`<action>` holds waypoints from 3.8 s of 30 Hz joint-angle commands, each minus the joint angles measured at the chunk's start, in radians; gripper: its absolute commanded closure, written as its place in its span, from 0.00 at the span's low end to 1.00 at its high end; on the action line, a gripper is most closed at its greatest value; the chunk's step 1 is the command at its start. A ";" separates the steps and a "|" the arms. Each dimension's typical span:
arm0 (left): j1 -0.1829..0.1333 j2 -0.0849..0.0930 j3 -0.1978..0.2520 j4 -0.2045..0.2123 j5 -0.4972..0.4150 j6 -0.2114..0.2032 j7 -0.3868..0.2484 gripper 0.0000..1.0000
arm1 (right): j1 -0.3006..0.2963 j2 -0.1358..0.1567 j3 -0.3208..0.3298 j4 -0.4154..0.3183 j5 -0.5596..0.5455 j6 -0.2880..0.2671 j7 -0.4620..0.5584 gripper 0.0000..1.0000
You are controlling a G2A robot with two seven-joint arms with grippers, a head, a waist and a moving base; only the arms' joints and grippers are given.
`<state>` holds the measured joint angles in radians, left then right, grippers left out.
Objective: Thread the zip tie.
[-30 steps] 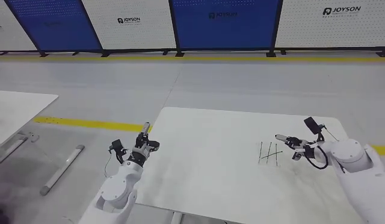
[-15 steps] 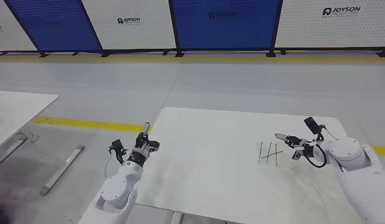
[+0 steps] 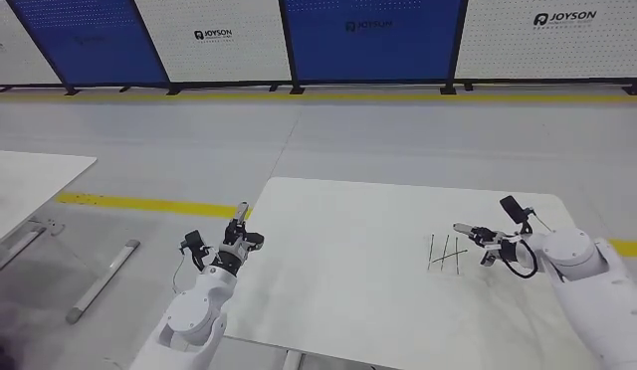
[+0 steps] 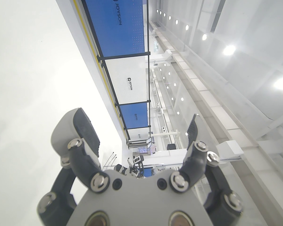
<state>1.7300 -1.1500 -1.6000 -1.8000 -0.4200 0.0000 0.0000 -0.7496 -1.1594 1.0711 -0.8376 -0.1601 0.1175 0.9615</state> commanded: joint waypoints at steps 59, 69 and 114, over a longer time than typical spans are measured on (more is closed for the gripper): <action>0.000 0.000 0.000 0.000 0.000 0.000 0.000 0.00 | -0.013 0.002 -0.010 0.009 -0.032 -0.006 0.004 0.85; 0.000 0.000 0.000 0.000 0.000 0.000 0.000 0.00 | -0.008 -0.003 -0.021 0.010 -0.041 -0.002 0.001 0.84; 0.000 0.000 0.000 0.000 0.000 0.000 0.000 0.00 | -0.277 0.080 0.260 -0.290 0.172 -0.187 0.031 1.00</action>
<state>1.7300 -1.1500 -1.6000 -1.8000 -0.4200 0.0000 0.0000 -1.0260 -1.0796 1.3311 -1.1275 0.0119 -0.0697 0.9924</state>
